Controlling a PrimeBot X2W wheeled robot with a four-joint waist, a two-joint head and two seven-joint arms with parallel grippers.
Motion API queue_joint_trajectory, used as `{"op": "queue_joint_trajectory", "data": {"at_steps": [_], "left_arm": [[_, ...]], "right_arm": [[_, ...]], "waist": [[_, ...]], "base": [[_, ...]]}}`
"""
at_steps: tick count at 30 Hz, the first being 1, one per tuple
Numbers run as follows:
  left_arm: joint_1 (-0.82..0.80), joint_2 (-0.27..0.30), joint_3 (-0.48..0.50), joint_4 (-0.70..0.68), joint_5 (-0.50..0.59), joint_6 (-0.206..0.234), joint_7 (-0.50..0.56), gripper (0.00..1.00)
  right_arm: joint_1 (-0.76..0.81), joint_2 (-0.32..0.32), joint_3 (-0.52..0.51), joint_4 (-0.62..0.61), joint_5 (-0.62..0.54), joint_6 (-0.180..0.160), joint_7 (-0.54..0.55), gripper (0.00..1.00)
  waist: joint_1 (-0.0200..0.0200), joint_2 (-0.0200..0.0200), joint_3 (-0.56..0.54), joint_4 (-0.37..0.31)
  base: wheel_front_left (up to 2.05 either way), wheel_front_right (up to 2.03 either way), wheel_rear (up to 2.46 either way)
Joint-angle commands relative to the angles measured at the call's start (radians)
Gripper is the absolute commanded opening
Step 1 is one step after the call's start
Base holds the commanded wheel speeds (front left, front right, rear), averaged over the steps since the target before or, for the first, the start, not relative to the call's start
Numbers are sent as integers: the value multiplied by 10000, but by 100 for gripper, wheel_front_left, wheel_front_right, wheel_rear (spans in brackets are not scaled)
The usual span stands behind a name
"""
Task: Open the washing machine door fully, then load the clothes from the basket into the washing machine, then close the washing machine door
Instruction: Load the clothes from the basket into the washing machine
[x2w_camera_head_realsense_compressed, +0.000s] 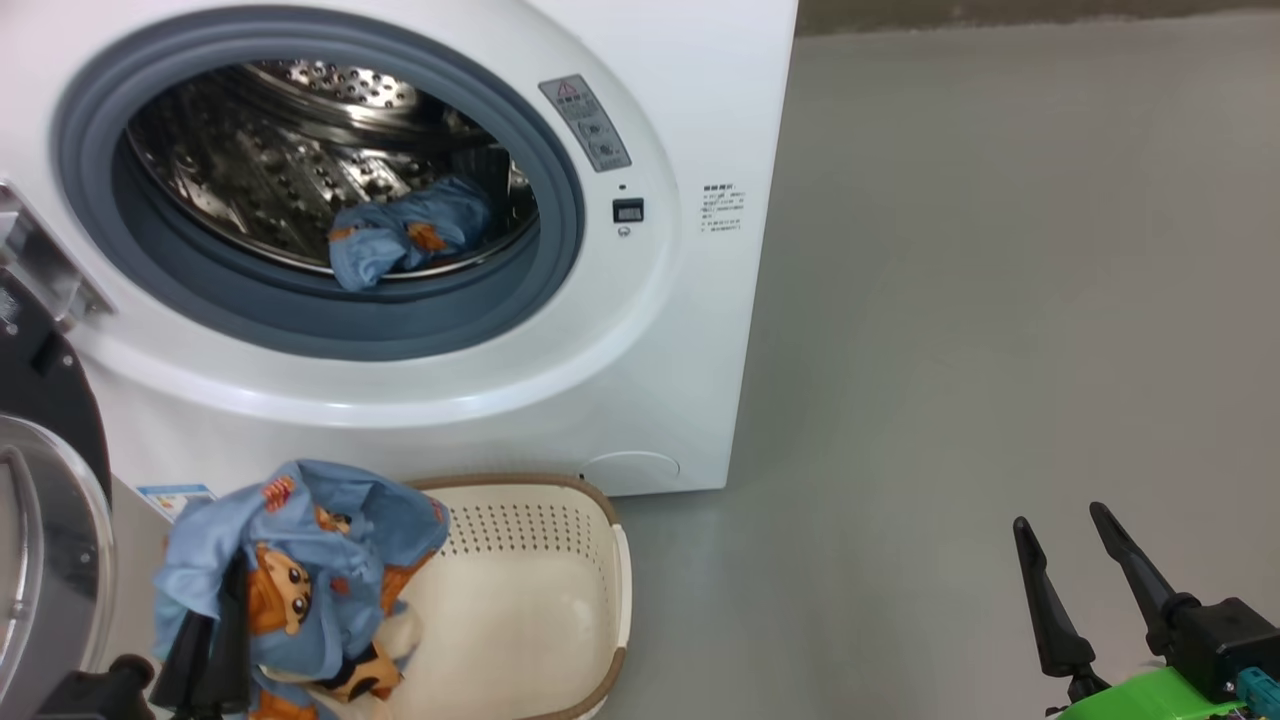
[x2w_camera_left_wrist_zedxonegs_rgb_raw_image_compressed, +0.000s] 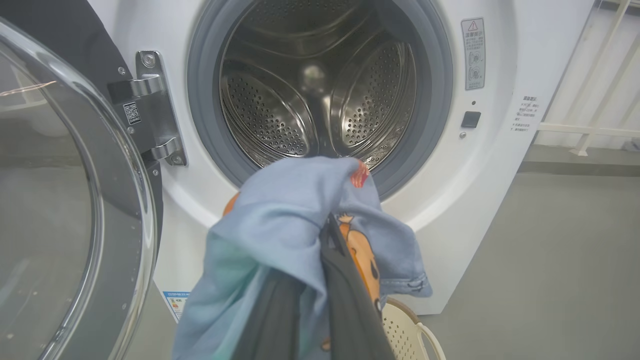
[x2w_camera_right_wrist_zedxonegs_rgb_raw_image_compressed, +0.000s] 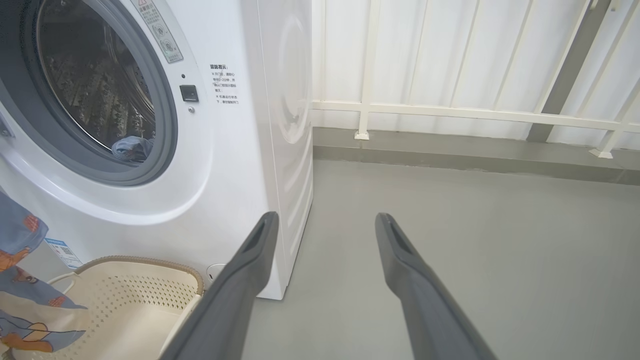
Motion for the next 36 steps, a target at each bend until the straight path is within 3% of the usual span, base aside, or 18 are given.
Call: {"op": "queue_joint_trajectory", "data": {"at_steps": [1,11,21,36], "left_arm": [[-390,178,432,-306,74,-1,-135,0],[-1755,337,517,-13,165,-95,-135,0],[-4455,855,452,1213,142,-137,-135,0],[-9466,1684,41,5648,380,-105,119,0]], "right_arm": [[-137,-146,156,-275,147,44,-80,100],[-690,54,269,-287,126,44,-80,100],[-1435,331,385,-251,120,44,-80,100],[-2643,766,723,-252,139,44,-80,100]], "waist": [[0,-1,160,-34],[0,-1,1117,-269],[0,-1,2230,-584],[0,-1,4122,-1279]], "base": [[0,0,0],[0,0,0],[0,0,0],[0,0,0]]}}
